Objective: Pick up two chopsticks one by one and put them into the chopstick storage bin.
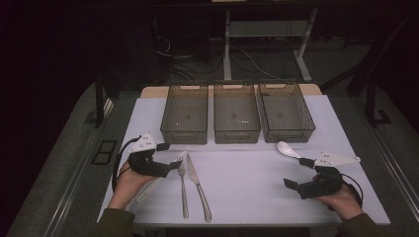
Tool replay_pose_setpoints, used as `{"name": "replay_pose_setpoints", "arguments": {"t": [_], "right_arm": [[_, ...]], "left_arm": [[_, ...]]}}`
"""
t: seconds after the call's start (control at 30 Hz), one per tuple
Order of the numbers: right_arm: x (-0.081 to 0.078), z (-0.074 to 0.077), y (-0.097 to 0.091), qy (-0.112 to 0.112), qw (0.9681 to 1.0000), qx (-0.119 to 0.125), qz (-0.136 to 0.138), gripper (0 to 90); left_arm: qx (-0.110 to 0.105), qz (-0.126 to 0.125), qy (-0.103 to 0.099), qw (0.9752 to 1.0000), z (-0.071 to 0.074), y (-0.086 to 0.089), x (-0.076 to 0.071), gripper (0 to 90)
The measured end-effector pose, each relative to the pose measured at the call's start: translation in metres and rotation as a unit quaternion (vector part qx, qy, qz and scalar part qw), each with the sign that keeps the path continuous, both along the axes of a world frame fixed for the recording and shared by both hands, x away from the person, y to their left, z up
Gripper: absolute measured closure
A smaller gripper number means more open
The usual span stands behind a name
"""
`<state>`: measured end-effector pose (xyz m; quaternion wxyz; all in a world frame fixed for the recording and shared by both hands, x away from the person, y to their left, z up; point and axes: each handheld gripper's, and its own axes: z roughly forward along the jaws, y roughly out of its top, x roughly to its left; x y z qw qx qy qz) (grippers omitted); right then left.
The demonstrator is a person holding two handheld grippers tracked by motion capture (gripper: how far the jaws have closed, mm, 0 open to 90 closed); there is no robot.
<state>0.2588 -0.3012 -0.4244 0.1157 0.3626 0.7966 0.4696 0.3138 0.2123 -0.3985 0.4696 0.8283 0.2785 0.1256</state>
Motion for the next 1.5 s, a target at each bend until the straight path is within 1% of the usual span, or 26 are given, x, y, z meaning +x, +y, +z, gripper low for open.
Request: {"name": "replay_pose_setpoints", "arguments": {"t": [0.1,0.13,0.17,0.2,0.27,0.3,0.4,0.47,0.5,0.53,0.57,0.6,0.7,0.77,0.83,0.9,0.97,1.0,1.07,1.2,1.23,1.27,1.4,1.5], "right_arm": [[0.000,0.000,0.000,0.001,1.0000,-0.001,0.000,0.7],[0.000,0.000,0.000,-0.001,1.0000,-0.002,0.000,0.7],[0.000,0.000,0.000,-0.001,1.0000,-0.002,0.001,0.7],[0.000,0.000,0.000,0.000,1.0000,-0.003,0.001,0.8],[0.000,0.000,0.000,0.000,1.0000,-0.004,0.002,0.8],[0.000,-0.001,0.000,0.000,1.0000,-0.004,0.001,0.8],[0.000,-0.001,0.000,-0.001,1.0000,-0.005,0.001,0.7],[0.000,-0.001,0.000,0.000,1.0000,-0.005,0.001,0.7],[0.000,-0.001,0.001,0.000,1.0000,-0.005,0.001,0.7],[0.000,-0.001,0.001,0.001,1.0000,-0.006,0.001,0.8],[0.000,-0.001,0.001,0.000,1.0000,-0.006,0.001,0.8],[0.000,-0.001,0.001,0.000,1.0000,-0.006,0.001,0.7],[0.000,-0.001,0.001,0.000,1.0000,-0.006,0.002,0.8],[0.000,-0.001,0.001,0.000,1.0000,-0.006,0.002,0.8],[0.000,-0.001,0.001,0.000,1.0000,-0.007,0.002,0.8],[0.000,-0.001,0.001,0.000,1.0000,-0.007,0.002,0.8],[0.000,-0.002,0.001,0.000,1.0000,-0.008,0.001,0.8],[0.000,-0.002,0.001,0.000,1.0000,-0.008,0.002,0.7],[0.000,-0.002,0.001,-0.001,1.0000,-0.008,0.002,0.8],[0.000,-0.002,0.001,0.001,1.0000,-0.010,0.002,0.8],[0.000,-0.002,0.001,0.001,1.0000,-0.010,0.002,0.8],[0.000,-0.002,0.001,0.001,1.0000,-0.010,0.002,0.8],[0.000,-0.002,0.001,0.001,1.0000,-0.010,0.001,0.8],[0.000,-0.002,0.001,0.001,0.9999,-0.011,0.001,0.8]], "left_arm": [[-0.001,0.008,0.009,0.9999,-0.002,0.004,0.001,29.0],[0.003,0.010,0.010,0.9999,-0.002,0.005,0.001,31.3],[0.003,0.010,0.010,0.9999,-0.002,0.005,0.001,32.5],[0.005,0.017,0.014,0.9997,-0.003,0.007,0.002,33.8],[0.008,0.019,0.016,0.9997,-0.004,0.009,0.002,37.4],[0.012,0.027,0.018,0.9994,-0.005,0.011,0.002,39.4],[0.015,0.033,0.023,0.9991,-0.007,0.013,0.002,45.6],[0.019,0.041,0.030,0.9985,-0.009,0.016,0.003,47.5],[0.019,0.041,0.030,0.9985,-0.009,0.016,0.003,49.1],[0.024,0.048,0.034,0.9980,-0.011,0.019,0.003,50.7],[0.024,0.048,0.034,0.9980,-0.011,0.019,0.003,52.3],[0.028,0.054,0.041,0.9973,-0.013,0.020,0.003,53.3],[0.037,0.059,0.051,0.9963,-0.016,0.022,0.004,55.8],[0.037,0.062,0.054,0.9959,-0.017,0.023,0.004,57.2],[0.047,0.070,0.062,0.9945,-0.020,0.025,0.004,58.7],[0.053,0.072,0.068,0.9937,-0.021,0.025,0.003,60.5],[0.055,0.072,0.068,0.9936,-0.022,0.025,0.003,62.5],[0.058,0.072,0.073,0.9930,-0.023,0.025,0.003,63.4],[0.058,0.074,0.076,0.9927,-0.024,0.024,0.002,65.4],[0.072,0.067,0.089,0.9912,-0.027,0.025,0.002,68.2],[0.073,0.067,0.093,0.9908,-0.028,0.025,0.002,70.2],[0.073,0.067,0.093,0.9908,-0.028,0.025,0.002,70.8],[0.074,0.064,0.103,0.9899,-0.030,0.024,0.002,72.9],[0.081,0.057,0.107,0.9893,-0.032,0.023,0.001,74.8]]}}
